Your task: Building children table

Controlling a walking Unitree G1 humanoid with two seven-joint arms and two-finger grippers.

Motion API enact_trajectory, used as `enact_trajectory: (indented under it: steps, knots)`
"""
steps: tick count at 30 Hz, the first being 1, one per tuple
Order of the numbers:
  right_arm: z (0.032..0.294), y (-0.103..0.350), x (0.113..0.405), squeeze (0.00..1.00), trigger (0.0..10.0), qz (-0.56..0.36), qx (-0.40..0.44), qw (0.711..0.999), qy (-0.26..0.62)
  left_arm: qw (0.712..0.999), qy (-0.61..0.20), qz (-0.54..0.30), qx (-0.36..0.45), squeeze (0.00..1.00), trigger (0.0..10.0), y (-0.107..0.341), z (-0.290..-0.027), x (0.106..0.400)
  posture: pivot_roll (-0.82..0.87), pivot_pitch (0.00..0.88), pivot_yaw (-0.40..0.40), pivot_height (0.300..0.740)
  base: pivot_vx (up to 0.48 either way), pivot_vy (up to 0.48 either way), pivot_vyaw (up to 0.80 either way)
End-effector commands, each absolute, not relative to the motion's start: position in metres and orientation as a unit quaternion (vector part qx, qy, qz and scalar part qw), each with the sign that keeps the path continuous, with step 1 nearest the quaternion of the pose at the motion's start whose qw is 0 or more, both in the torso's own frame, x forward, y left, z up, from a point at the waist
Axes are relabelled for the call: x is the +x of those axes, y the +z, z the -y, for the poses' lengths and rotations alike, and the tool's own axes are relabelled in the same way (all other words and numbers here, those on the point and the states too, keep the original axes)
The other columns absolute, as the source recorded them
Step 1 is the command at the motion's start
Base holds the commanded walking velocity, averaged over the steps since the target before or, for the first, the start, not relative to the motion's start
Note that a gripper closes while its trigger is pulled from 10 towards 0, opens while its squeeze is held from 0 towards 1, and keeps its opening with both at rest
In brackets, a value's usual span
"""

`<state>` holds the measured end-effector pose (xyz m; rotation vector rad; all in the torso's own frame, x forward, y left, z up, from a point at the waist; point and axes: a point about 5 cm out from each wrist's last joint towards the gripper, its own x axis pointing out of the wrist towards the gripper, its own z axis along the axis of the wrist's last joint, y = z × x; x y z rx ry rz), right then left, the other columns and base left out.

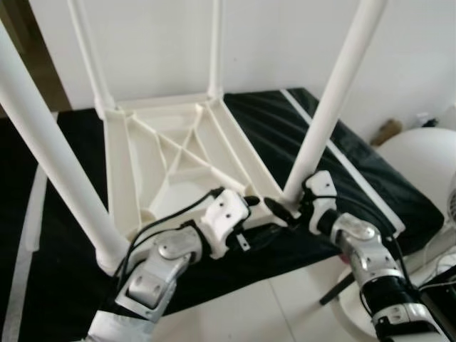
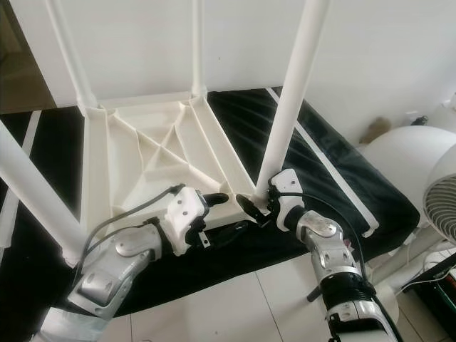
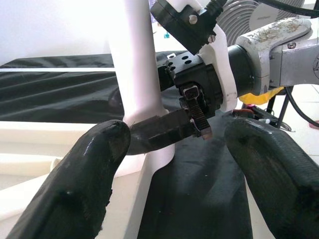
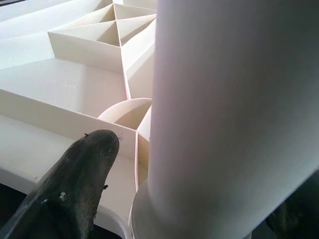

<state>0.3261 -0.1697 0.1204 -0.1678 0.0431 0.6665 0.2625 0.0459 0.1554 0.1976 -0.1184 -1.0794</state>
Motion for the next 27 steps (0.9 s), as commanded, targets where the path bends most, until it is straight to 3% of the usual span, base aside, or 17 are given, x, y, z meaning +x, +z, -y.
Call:
enact_trajectory:
  steps: [1,2,11,12,27]
  knots:
    - [0.1677,0.1198,0.3275,0.00,3.7,-0.021,-0.089,0.938,0.334,0.842,-0.526,0.060,0.100,0.00,10.0,0.1591,-0.0452,0.2617,-0.02,0.009,-0.036,0.740,0.000,0.000,0.00]
    - [0.1691,0.1191,0.3269,0.00,0.0,-0.020,-0.087,0.938,0.334,0.844,-0.524,0.060,0.099,0.00,10.0,0.1592,-0.0458,0.2618,-0.02,0.011,-0.038,0.740,0.000,0.000,0.00]
    - [0.1770,0.1116,0.3237,0.00,0.0,-0.025,-0.058,0.947,0.315,0.849,-0.517,0.060,0.095,0.00,10.0,0.1599,-0.0459,0.2615,-0.01,0.019,-0.042,0.740,0.000,0.000,0.00]
    - [0.1767,0.1111,0.3234,0.00,10.0,-0.025,-0.055,0.948,0.312,0.849,-0.516,0.060,0.095,0.00,10.0,0.1599,-0.0459,0.2617,-0.01,0.021,-0.043,0.740,0.000,0.000,0.00]
    - [0.1723,0.1129,0.3245,0.00,10.0,-0.024,-0.037,0.972,0.231,0.850,-0.515,0.056,0.094,0.00,10.0,0.1570,-0.0440,0.2597,-0.03,0.040,-0.047,0.740,0.000,0.000,0.00]
